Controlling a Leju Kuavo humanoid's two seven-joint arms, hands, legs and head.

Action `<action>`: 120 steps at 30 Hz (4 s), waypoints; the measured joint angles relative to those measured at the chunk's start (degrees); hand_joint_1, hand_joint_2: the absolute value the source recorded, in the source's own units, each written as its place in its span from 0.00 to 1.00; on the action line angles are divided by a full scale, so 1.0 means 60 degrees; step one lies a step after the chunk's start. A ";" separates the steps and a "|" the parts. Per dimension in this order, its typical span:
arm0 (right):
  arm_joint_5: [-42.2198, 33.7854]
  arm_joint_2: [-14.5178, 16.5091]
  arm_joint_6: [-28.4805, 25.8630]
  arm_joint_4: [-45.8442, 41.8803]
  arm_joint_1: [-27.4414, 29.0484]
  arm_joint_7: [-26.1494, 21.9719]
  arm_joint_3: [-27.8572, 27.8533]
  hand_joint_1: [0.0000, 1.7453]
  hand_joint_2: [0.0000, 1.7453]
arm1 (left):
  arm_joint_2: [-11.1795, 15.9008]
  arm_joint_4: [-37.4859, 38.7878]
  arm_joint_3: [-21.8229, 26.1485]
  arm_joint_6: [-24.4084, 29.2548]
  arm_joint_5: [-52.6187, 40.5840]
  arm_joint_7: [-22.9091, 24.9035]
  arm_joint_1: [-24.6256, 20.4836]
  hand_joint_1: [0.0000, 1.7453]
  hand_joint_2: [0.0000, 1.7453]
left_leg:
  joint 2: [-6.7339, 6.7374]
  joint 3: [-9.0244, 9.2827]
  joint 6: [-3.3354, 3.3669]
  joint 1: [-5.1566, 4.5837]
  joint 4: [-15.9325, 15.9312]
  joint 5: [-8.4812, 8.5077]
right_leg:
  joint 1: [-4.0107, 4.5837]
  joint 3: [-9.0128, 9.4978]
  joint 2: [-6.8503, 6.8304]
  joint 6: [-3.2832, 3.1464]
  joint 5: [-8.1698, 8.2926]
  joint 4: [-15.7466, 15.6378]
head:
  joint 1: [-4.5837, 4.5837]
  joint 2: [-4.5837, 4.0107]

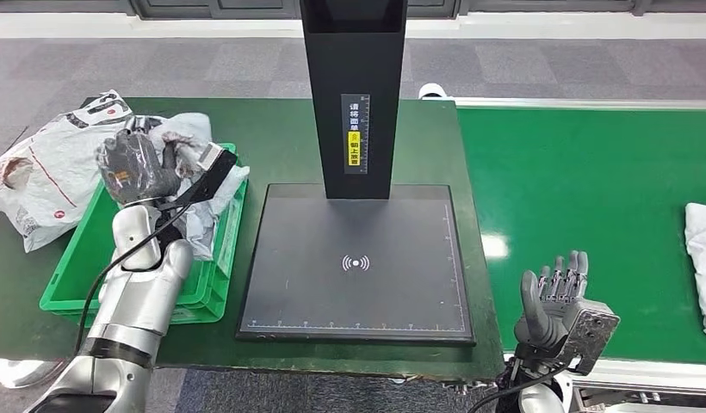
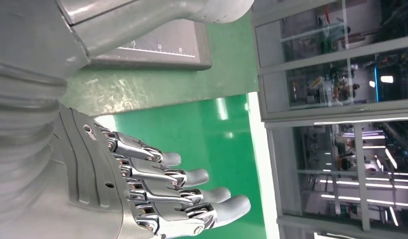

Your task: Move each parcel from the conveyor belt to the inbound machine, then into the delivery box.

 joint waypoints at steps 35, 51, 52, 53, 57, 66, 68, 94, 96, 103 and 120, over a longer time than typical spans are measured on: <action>0.1217 -0.0036 0.0674 -0.0113 0.0216 0.0873 -0.0171 0.00 0.00 | 0.0202 0.3297 0.2214 0.0855 0.7639 -0.3668 -0.1697 0.00 0.00 | -0.0003 -0.0012 -0.0008 0.0002 0.0003 0.0020 | 0.0004 -0.0006 0.0009 -0.0004 0.0018 0.0001 | 0.0003 0.0000; 0.3286 -0.0354 -0.0341 -0.0113 -0.0143 0.1146 -0.0599 0.00 1.00 | -0.0819 0.0366 0.0403 0.0920 0.8622 -0.4289 -0.0176 0.00 1.00 | -0.0014 -0.0015 0.0000 -0.0004 0.0007 0.0004 | -0.0006 0.0004 -0.0004 0.0003 0.0016 -0.0008 | 0.0003 0.0000; 0.3327 -0.0363 -0.0330 -0.0113 -0.0162 0.1149 -0.0652 0.00 1.00 | -0.0846 0.0359 0.0244 0.0936 0.8651 -0.4265 -0.0157 0.00 1.00 | -0.0007 -0.0013 0.0001 -0.0004 0.0007 0.0003 | -0.0006 0.0003 0.0002 0.0004 0.0017 -0.0008 | 0.0003 0.0000; 0.3364 -0.0369 -0.0319 -0.0113 -0.0172 0.1153 -0.0704 0.00 1.00 | -0.0868 0.0361 0.0117 0.0885 0.8728 -0.4239 -0.0152 0.00 1.00 | -0.0001 -0.0010 0.0001 -0.0004 0.0007 0.0001 | -0.0006 0.0002 0.0008 0.0004 0.0017 -0.0008 | 0.0003 0.0000; 0.3788 -0.0449 -0.0545 -0.0111 -0.0196 0.1191 -0.0925 0.00 1.00 | -0.0999 0.0380 -0.0099 -0.1431 1.0870 -0.4628 -0.0136 0.00 1.00 | -0.0003 -0.0006 0.0002 -0.0002 0.0007 0.0001 | -0.0004 -0.0001 0.0003 0.0003 0.0015 -0.0008 | 0.0003 0.0000; 0.5434 -0.0853 -0.1760 0.0376 -0.0630 0.1255 -0.1533 0.00 1.00 | -0.1666 0.0155 -0.1242 -0.5440 1.4562 -0.6092 0.0494 0.00 1.00 | 0.0002 -0.0010 0.0021 -0.0008 0.0008 -0.0014 | -0.0026 0.0001 0.0005 0.0008 0.0015 -0.0009 | 0.0003 0.0000; 0.5465 -0.0882 -0.1761 0.0447 -0.0645 0.1241 -0.1564 0.00 1.00 | -0.1688 0.0117 -0.1381 -0.5440 1.4676 -0.6088 0.0522 0.00 1.00 | 0.0001 -0.0011 0.0022 -0.0010 0.0009 -0.0016 | -0.0025 0.0001 0.0004 0.0009 0.0014 -0.0011 | 0.0003 0.0000; 1.4552 -0.3738 -0.3603 0.8405 -0.4412 0.6931 -0.3836 0.00 1.00 | -0.2583 0.3912 -0.3344 -0.4562 1.5402 -0.6732 -0.0167 0.00 1.00 | -0.0003 -0.0028 0.0086 -0.0033 0.0036 -0.0005 | -0.0055 0.0002 0.0003 0.0080 0.0044 -0.0017 | 0.0004 0.0000; 1.4645 -0.3878 -0.3549 0.8947 -0.4592 0.7272 -0.3836 0.00 1.00 | -0.2571 0.4105 -0.3344 -0.4432 1.5411 -0.6686 -0.0261 0.00 1.00 | -0.0005 -0.0030 0.0086 -0.0032 0.0035 -0.0004 | -0.0054 0.0002 0.0000 0.0079 0.0043 -0.0015 | 0.0004 0.0000; 1.4675 -0.4150 -0.3307 1.0007 -0.4873 0.7634 -0.3836 0.00 1.00 | -0.2547 0.4505 -0.3344 -0.4296 1.5402 -0.6676 -0.0389 0.00 1.00 | -0.0007 -0.0035 0.0086 -0.0032 0.0034 -0.0004 | -0.0058 0.0002 -0.0003 0.0079 0.0042 -0.0014 | 0.0005 0.0000; 1.4745 -0.4269 -0.3081 1.0581 -0.4970 0.7906 -0.3836 0.00 1.00 | -0.2524 0.4748 -0.3344 -0.4138 1.5343 -0.6745 -0.0412 0.00 1.00 | -0.0007 -0.0035 0.0087 -0.0032 0.0035 -0.0004 | -0.0058 0.0002 -0.0006 0.0079 0.0042 -0.0014 | 0.0004 0.0000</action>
